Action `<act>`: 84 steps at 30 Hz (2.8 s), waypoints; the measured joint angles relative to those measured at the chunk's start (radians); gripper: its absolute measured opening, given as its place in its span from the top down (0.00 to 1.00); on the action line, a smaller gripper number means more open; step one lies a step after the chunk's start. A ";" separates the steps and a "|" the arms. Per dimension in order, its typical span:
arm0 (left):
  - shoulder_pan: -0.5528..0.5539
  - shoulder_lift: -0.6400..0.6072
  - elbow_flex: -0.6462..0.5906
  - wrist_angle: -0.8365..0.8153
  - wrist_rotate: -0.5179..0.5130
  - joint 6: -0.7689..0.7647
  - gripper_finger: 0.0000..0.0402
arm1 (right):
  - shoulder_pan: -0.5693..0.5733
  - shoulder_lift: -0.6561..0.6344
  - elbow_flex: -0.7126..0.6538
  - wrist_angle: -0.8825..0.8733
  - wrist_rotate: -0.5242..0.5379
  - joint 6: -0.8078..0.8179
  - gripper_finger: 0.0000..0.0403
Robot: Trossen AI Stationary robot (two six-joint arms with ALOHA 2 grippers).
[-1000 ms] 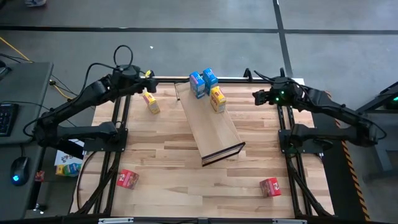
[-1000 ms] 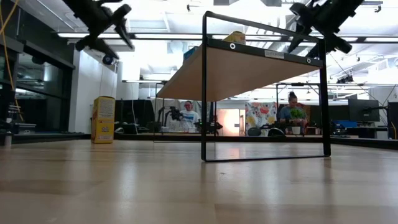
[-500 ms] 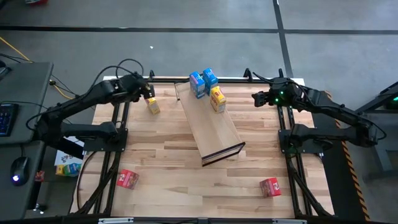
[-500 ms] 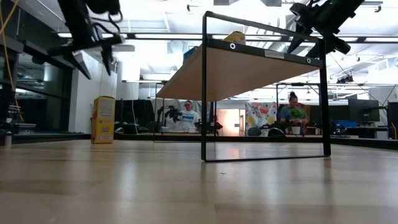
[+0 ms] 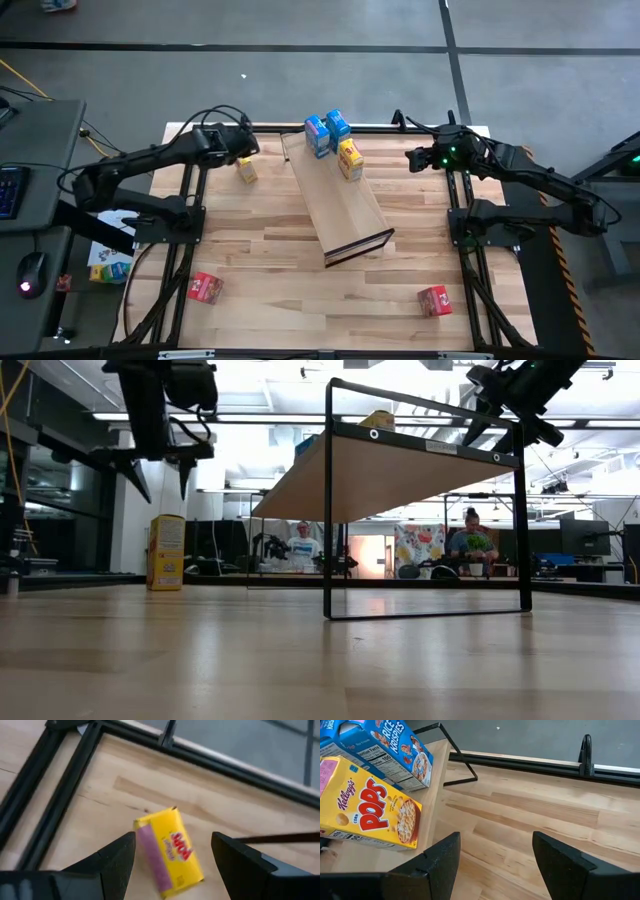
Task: Stack cereal on shelf
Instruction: Put the yellow cereal box on the shelf aligned with the other yellow cereal box
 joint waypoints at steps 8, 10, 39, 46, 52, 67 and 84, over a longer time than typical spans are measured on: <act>-0.003 0.052 0.000 0.012 -0.010 -0.092 0.37 | -0.006 0.000 0.000 0.000 0.002 -0.016 0.40; -0.006 0.066 0.000 0.012 -0.012 -0.106 0.37 | -0.006 0.000 0.000 0.000 0.002 -0.017 0.40; -0.057 0.268 -0.018 0.037 0.003 -0.307 0.40 | -0.006 0.001 0.000 0.004 0.003 -0.015 0.40; -0.057 0.266 -0.019 0.036 0.007 -0.286 0.59 | -0.006 0.001 0.000 0.004 0.003 -0.015 0.40; -0.073 0.197 -0.008 -0.003 0.019 -0.188 0.72 | -0.006 0.001 0.000 0.004 0.003 0.014 0.40; -0.425 -0.043 0.398 -0.156 0.199 0.246 0.76 | -0.006 0.001 0.000 0.005 -0.003 0.076 0.40; -0.530 0.487 0.830 0.006 0.081 0.818 0.68 | -0.006 0.001 0.000 0.005 -0.005 0.150 0.40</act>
